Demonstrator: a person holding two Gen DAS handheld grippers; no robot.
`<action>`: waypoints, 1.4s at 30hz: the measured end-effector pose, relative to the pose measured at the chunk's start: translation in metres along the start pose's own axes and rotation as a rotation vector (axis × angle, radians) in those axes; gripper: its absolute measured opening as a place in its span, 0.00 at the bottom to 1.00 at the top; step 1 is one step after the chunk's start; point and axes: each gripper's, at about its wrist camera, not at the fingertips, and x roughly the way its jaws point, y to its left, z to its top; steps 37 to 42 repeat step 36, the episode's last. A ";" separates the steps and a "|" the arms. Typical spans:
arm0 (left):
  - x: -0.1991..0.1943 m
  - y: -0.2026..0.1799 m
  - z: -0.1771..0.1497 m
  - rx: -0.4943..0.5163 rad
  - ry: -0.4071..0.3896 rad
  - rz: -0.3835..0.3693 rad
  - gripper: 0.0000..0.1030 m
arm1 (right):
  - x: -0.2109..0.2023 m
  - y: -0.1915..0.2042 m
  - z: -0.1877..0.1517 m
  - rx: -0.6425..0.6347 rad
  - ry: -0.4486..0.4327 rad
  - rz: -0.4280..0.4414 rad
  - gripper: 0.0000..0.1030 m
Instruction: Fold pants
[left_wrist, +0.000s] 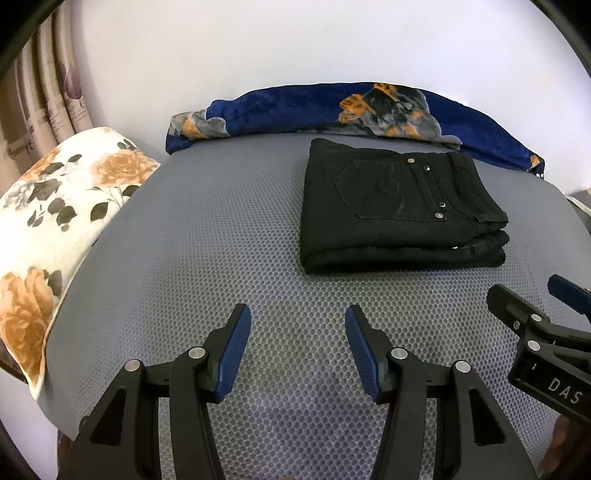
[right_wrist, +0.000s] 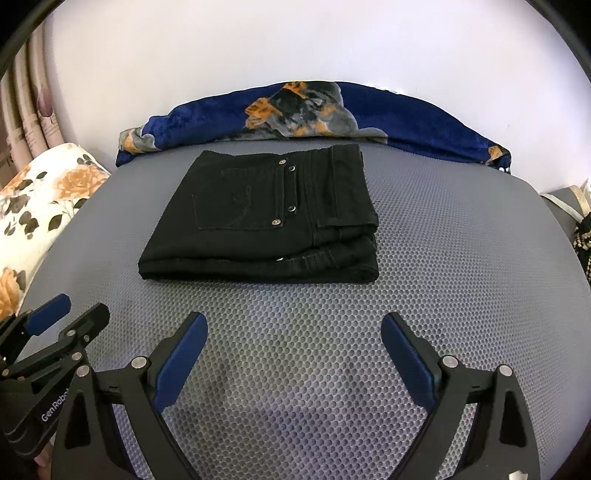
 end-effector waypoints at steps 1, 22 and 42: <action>0.001 0.000 0.000 0.002 0.000 0.001 0.53 | 0.000 0.000 0.000 0.001 0.000 0.001 0.91; 0.003 -0.004 0.001 0.017 0.004 -0.009 0.53 | -0.001 0.002 -0.001 -0.016 0.002 0.004 0.91; 0.005 -0.003 0.007 0.022 0.007 -0.030 0.53 | 0.000 0.000 0.001 -0.018 0.005 -0.003 0.91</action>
